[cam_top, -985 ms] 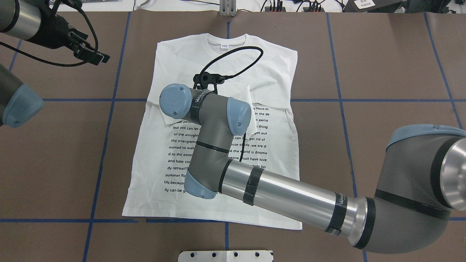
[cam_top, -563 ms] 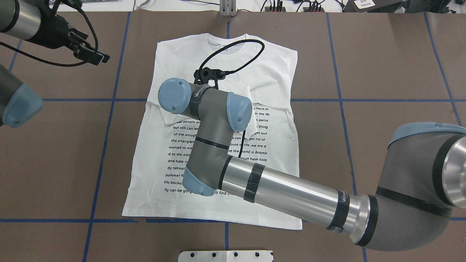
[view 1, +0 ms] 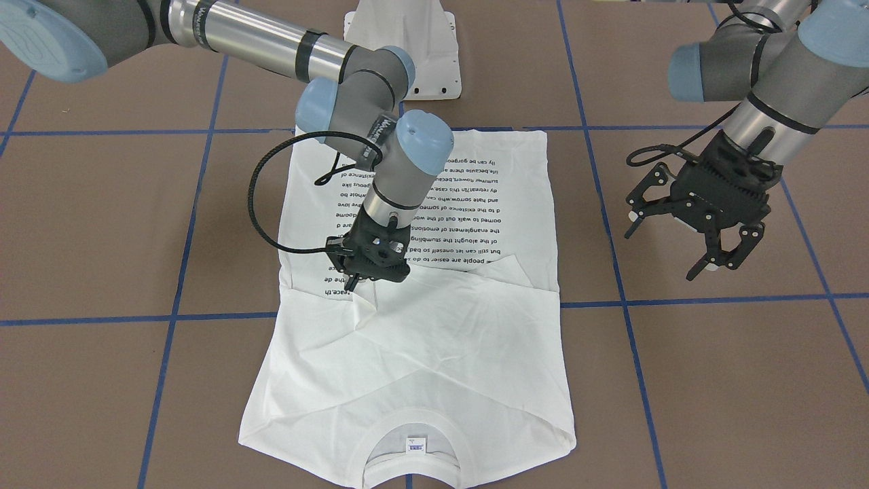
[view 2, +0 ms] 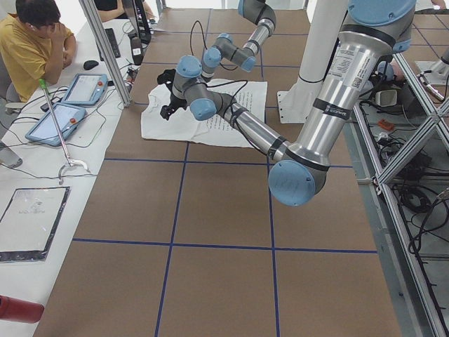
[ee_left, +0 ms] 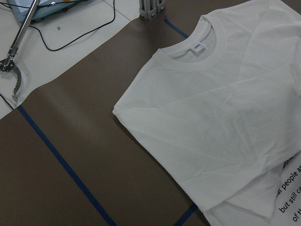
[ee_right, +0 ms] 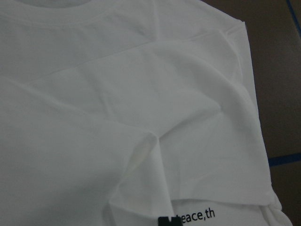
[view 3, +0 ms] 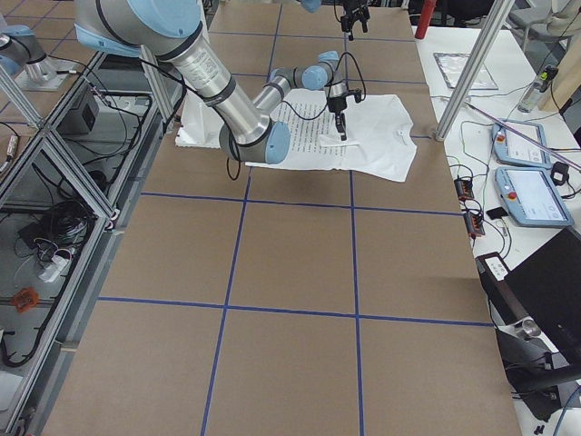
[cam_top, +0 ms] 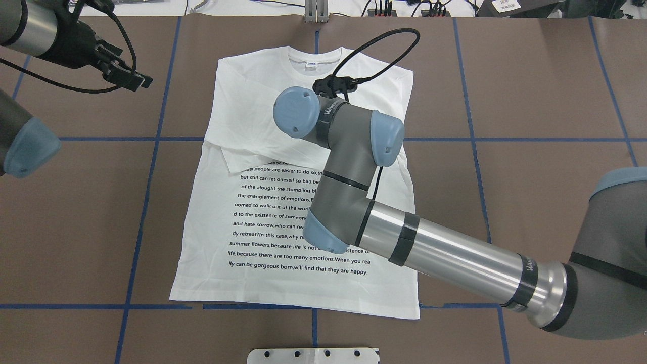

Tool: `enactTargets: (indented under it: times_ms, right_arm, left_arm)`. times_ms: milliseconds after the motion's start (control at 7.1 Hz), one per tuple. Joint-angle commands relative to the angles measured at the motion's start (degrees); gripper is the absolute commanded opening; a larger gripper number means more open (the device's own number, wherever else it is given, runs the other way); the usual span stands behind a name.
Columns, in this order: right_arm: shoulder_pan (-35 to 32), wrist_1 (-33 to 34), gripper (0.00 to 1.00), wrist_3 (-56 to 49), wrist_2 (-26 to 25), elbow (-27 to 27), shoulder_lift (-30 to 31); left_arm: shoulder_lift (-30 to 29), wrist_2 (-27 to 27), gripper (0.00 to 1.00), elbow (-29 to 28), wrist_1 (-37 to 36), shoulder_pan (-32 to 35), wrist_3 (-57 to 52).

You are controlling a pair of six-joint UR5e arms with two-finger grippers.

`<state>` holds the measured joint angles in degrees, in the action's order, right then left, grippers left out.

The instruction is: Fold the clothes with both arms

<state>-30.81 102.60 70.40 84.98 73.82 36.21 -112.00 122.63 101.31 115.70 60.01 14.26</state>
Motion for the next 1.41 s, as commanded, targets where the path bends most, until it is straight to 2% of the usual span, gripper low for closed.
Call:
enactTargets:
  times_ms: [0, 704, 845, 985, 1126, 1267]
  right_arm:
    - [-0.39, 0.85, 0.00, -1.05, -0.08, 5.36, 5.35]
    - [-0.83, 0.85, 0.00, -1.14, -0.52, 7.13, 8.27]
    - [-1.18, 0.67, 0.78, -1.05, -0.43, 7.13, 8.35]
    - [-1.53, 0.24, 1.00, -0.96, -0.08, 8.95, 8.27]
    - [-3.18, 0.32, 1.00, -1.31, 3.31, 15.67, 10.36]
    - [-3.37, 0.15, 1.00, -1.23, 7.44, 25.40, 15.94]
  left_arm:
    - [-0.06, 0.07, 1.00, 0.11, 0.14, -0.07, 1.83]
    - [-0.06, 0.07, 1.00, 0.11, 0.14, -0.07, 1.91]
    - [-0.06, 0.07, 1.00, 0.20, 0.14, -0.07, 1.91]
    - [0.72, -0.02, 1.00, 0.63, 0.14, -0.16, 3.05]
    - [1.69, -0.28, 1.00, 1.77, -0.04, -0.51, 5.67]
    - [4.66, -0.46, 1.00, 5.17, -0.04, -1.21, 9.78]
